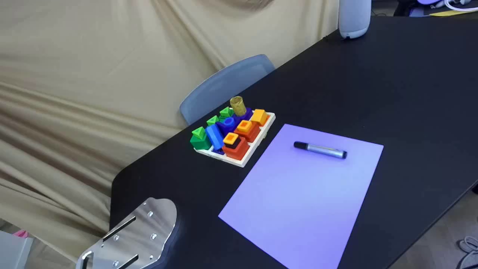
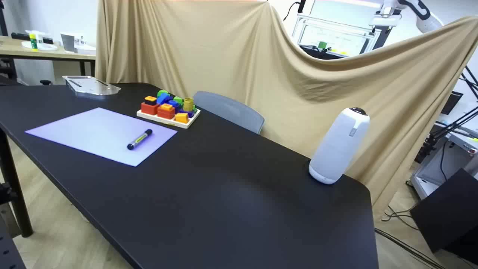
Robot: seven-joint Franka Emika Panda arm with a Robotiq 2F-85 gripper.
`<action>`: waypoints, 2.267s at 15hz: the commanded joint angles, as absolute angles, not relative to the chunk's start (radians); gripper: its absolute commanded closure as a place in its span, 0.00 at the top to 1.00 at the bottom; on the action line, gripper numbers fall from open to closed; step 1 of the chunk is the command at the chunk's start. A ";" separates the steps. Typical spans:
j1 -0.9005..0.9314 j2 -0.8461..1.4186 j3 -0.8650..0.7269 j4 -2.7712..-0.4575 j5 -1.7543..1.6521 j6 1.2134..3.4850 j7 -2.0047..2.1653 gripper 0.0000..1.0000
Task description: Move the marker from the purple mat to the table
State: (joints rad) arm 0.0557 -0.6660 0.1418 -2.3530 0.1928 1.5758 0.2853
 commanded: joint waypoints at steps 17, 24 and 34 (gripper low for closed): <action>0.065 -0.550 0.169 -2.370 0.066 1.884 0.154 1.00; 0.175 -0.329 0.116 -2.369 0.111 2.092 -0.224 1.00; 0.193 -0.268 0.121 -2.422 0.105 2.251 -0.310 1.00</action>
